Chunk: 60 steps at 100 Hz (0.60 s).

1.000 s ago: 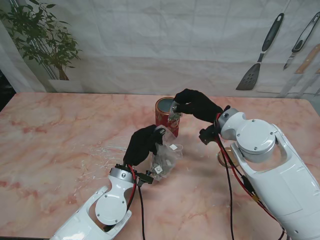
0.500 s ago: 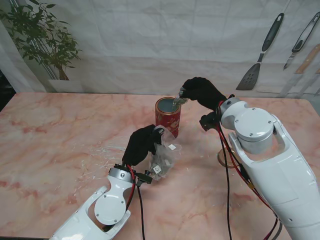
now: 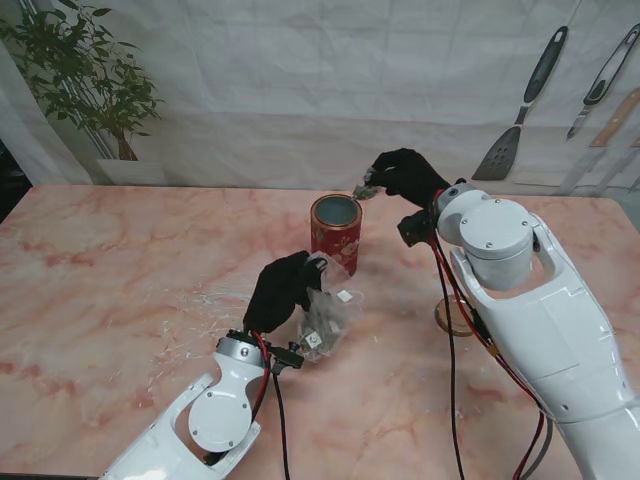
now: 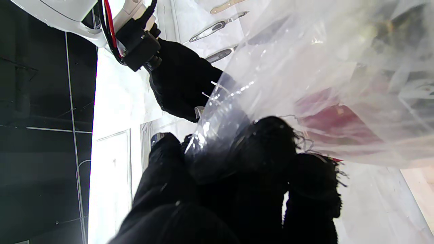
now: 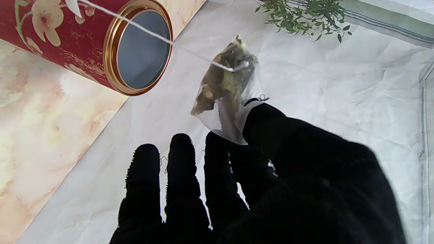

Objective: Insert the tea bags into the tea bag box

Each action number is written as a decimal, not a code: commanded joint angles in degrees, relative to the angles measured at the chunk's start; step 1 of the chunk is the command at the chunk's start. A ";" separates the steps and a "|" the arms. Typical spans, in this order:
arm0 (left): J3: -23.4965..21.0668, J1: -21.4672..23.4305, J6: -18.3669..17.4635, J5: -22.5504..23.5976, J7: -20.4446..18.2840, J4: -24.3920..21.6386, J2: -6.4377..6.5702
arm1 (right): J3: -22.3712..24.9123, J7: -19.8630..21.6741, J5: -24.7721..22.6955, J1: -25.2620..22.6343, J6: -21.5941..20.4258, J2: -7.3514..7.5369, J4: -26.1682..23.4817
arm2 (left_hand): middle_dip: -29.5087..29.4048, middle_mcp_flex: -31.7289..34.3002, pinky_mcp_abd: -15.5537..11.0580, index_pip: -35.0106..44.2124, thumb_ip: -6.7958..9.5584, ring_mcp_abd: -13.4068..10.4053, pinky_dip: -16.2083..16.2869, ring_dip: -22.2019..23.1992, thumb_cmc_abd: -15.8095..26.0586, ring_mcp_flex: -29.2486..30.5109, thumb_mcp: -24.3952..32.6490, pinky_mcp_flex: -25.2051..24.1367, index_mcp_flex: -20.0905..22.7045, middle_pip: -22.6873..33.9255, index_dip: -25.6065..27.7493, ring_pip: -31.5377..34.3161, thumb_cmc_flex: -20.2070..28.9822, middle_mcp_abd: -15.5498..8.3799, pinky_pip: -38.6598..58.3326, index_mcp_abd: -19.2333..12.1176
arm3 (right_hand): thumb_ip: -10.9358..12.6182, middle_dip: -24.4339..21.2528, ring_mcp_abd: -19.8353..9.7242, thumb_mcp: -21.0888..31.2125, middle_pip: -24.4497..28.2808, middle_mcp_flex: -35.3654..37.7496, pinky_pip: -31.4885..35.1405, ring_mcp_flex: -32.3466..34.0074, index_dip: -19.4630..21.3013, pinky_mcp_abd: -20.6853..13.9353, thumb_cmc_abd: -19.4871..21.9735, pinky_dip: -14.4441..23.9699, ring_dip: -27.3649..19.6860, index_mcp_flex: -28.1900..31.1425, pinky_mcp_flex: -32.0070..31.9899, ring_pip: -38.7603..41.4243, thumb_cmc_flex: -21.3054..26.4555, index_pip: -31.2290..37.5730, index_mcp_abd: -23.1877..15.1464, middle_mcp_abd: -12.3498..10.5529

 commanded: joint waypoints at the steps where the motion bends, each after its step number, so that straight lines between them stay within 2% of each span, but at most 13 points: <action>1: 0.15 0.12 0.32 -0.09 -0.64 -0.32 -0.02 | -0.32 0.47 -0.06 0.78 0.27 -0.43 0.74 | -0.97 0.38 -2.71 2.70 2.59 0.59 0.30 -0.59 4.94 0.19 2.66 0.41 0.63 0.30 0.54 -1.64 4.24 -2.65 1.55 -1.79 | 2.04 1.05 -1.04 1.69 1.35 0.52 0.25 0.28 -0.32 -2.38 0.12 0.85 0.56 2.07 0.29 1.16 1.47 1.08 -2.10 -0.80; 33: 0.25 0.07 0.56 0.28 -0.41 -0.07 -0.05 | -1.72 -1.65 1.02 3.53 0.57 -1.47 3.11 | -0.98 0.40 -2.66 2.68 2.58 0.55 0.32 -0.61 4.93 0.20 2.64 0.42 0.66 0.28 0.53 -1.65 4.24 -2.68 1.53 -1.74 | 2.05 1.50 -1.08 1.77 1.46 0.81 0.35 0.50 -0.48 -2.40 -0.18 1.03 0.72 2.22 0.45 1.41 1.68 1.04 -1.96 -0.82; 60: -0.05 0.22 0.54 -0.11 -0.42 0.01 -0.07 | -2.45 -2.85 0.25 5.34 1.88 -1.85 2.26 | -0.97 0.39 -2.66 2.68 2.58 0.67 0.33 -0.61 4.89 0.16 2.65 0.42 0.66 0.29 0.53 -1.64 4.28 -2.62 1.52 -1.74 | 2.00 1.84 -1.08 1.75 1.50 1.06 0.52 0.74 -0.52 -2.35 -0.17 1.21 0.86 2.34 0.69 1.63 1.60 0.98 -2.06 -0.87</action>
